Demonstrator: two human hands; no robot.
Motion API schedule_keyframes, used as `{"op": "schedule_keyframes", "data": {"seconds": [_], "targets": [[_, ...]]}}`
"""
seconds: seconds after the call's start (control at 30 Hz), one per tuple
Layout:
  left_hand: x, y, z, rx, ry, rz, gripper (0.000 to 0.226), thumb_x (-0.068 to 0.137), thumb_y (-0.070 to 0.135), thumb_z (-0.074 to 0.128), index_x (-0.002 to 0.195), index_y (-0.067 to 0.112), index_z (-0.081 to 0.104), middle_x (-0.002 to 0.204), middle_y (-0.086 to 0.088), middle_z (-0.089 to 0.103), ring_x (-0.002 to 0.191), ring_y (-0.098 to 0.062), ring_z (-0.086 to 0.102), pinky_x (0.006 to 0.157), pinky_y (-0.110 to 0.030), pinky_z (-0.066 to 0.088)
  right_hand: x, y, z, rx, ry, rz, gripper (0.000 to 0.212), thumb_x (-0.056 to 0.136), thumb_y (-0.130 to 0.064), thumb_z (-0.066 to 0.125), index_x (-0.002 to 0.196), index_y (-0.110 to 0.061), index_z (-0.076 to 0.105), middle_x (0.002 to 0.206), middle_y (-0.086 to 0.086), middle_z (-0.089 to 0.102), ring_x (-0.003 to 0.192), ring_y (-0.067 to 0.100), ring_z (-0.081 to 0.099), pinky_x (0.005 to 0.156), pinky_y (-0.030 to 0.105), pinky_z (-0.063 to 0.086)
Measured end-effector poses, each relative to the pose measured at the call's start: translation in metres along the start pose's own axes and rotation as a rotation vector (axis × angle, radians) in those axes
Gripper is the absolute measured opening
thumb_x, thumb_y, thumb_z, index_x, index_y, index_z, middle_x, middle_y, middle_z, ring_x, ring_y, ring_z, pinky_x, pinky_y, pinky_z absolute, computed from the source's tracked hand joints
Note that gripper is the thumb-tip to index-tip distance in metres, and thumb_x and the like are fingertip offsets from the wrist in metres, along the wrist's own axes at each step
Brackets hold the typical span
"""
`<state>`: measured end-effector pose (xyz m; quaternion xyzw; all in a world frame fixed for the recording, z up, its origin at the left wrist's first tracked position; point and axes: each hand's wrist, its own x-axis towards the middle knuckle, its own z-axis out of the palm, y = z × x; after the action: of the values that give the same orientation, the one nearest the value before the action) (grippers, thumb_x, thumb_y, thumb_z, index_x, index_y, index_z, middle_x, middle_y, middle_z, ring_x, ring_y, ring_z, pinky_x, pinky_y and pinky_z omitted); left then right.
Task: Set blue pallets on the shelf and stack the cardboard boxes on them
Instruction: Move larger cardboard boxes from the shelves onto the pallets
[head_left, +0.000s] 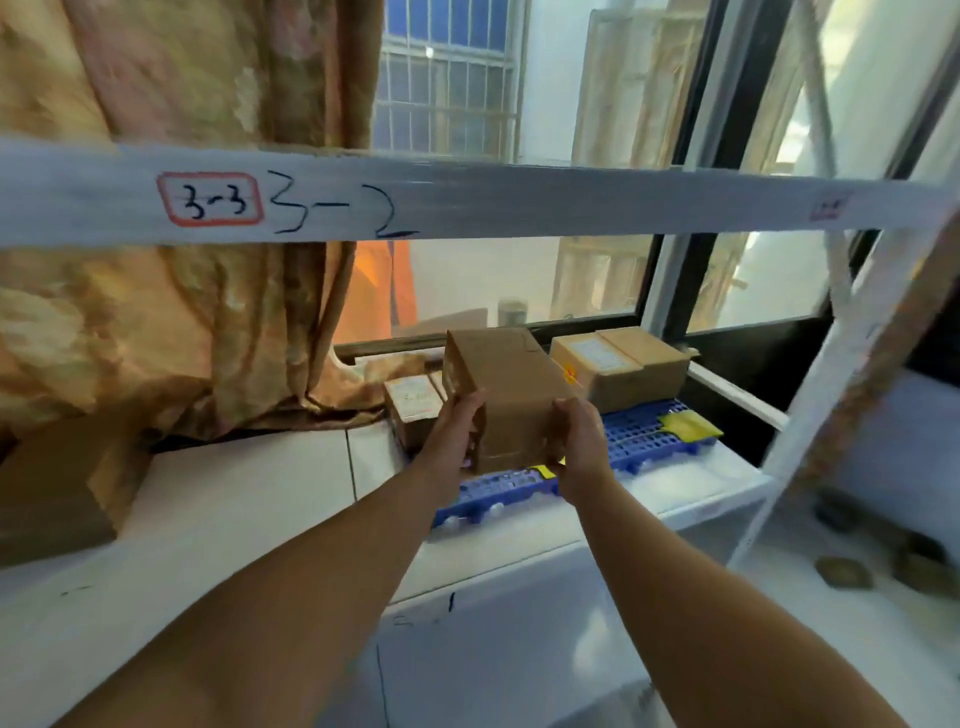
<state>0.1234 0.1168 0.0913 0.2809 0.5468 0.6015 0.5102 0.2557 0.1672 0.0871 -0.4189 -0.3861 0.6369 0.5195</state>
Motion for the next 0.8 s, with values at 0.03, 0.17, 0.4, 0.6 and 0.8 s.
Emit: {"op": "schedule_keyframes", "data": {"seconds": [0.03,0.17,0.4,0.6,0.8], "targets": [[0.003,-0.004,0.013,-0.002,-0.022,-0.019,0.043,0.089,0.051,0.056,0.124,0.029,0.052,0.12,-0.012,0.061,0.096,-0.025,0.061,0.082,-0.038,0.054,0.005,-0.003,-0.014,-0.01,0.019,-0.011,0.02,0.088,-0.027,0.054,0.108,-0.022,0.054,0.098,0.003,0.055,0.087,0.019,0.053,0.075,0.033,0.044],[0.024,-0.021,0.061,0.022,-0.162,-0.05,0.054,0.091,0.052,0.052,0.137,0.025,0.042,0.123,-0.013,0.053,0.104,-0.027,0.056,0.074,-0.036,0.051,0.023,-0.018,-0.064,-0.039,0.106,-0.02,0.029,0.091,-0.031,0.054,0.119,-0.024,0.048,0.113,0.006,0.053,0.104,0.025,0.052,0.091,0.045,0.047],[0.077,-0.032,0.141,0.001,-0.277,-0.127,0.054,0.092,0.047,0.053,0.139,0.027,0.037,0.117,-0.006,0.054,0.102,-0.025,0.058,0.069,-0.035,0.054,0.074,-0.049,-0.124,-0.061,0.228,-0.06,0.034,0.092,-0.037,0.055,0.122,-0.023,0.047,0.109,0.0,0.052,0.101,0.021,0.051,0.094,0.045,0.046],[0.147,-0.029,0.207,-0.057,-0.305,-0.162,0.056,0.091,0.046,0.052,0.139,0.02,0.038,0.12,-0.014,0.055,0.097,-0.027,0.061,0.054,-0.029,0.056,0.141,-0.09,-0.158,-0.132,0.28,-0.122,0.021,0.09,-0.035,0.059,0.107,-0.024,0.056,0.104,0.002,0.059,0.093,0.019,0.056,0.08,0.036,0.048],[0.2,-0.023,0.264,-0.054,-0.338,-0.185,0.061,0.085,0.051,0.053,0.137,0.022,0.039,0.132,-0.02,0.052,0.107,-0.032,0.06,0.063,-0.034,0.055,0.195,-0.118,-0.191,-0.143,0.305,-0.161,0.021,0.081,-0.039,0.067,0.097,-0.028,0.059,0.11,0.008,0.061,0.103,0.028,0.06,0.087,0.047,0.054]]}}
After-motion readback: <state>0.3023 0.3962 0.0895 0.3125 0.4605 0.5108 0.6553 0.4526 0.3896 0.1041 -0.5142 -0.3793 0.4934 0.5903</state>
